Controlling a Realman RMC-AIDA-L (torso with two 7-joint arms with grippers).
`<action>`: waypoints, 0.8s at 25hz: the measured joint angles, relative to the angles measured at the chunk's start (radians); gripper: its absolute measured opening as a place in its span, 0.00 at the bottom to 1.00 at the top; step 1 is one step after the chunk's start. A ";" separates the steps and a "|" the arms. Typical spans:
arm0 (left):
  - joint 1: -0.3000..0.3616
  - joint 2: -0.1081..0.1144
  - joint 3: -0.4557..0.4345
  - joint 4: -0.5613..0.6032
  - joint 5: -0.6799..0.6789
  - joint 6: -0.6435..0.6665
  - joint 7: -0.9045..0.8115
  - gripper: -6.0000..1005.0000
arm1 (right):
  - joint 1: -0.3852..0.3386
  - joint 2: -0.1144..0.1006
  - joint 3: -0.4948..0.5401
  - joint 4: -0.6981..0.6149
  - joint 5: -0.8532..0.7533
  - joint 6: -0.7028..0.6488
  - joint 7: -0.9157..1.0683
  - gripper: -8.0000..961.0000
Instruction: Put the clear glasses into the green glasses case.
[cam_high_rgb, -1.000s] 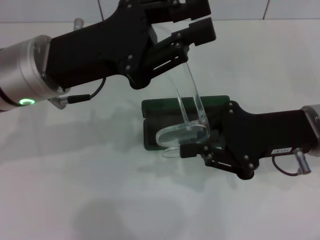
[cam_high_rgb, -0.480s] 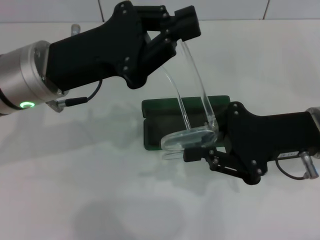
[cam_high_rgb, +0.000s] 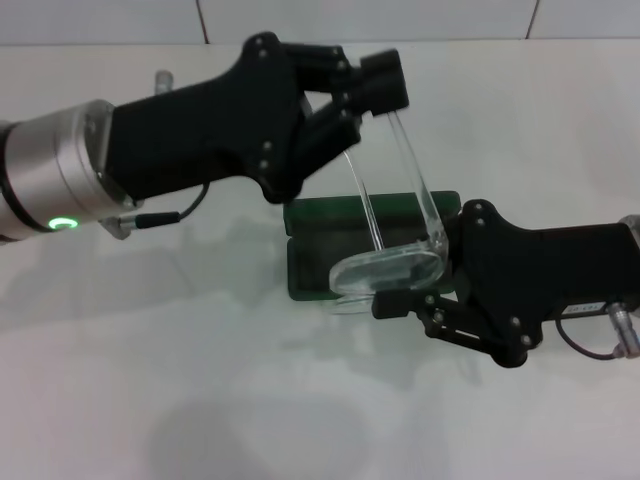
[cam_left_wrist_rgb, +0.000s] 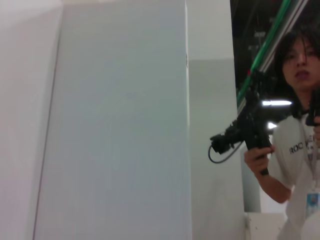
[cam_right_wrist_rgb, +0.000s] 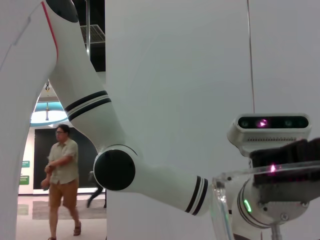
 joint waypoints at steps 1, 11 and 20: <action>-0.001 0.000 0.001 0.000 0.006 0.000 0.000 0.09 | -0.001 0.000 0.000 0.000 0.000 0.000 0.000 0.12; -0.002 -0.002 0.008 0.000 0.045 0.007 -0.002 0.08 | -0.014 0.000 -0.004 0.001 0.013 -0.004 0.000 0.12; 0.005 -0.002 0.003 0.000 0.077 0.014 0.001 0.08 | -0.021 0.000 -0.001 0.005 0.015 -0.013 0.000 0.12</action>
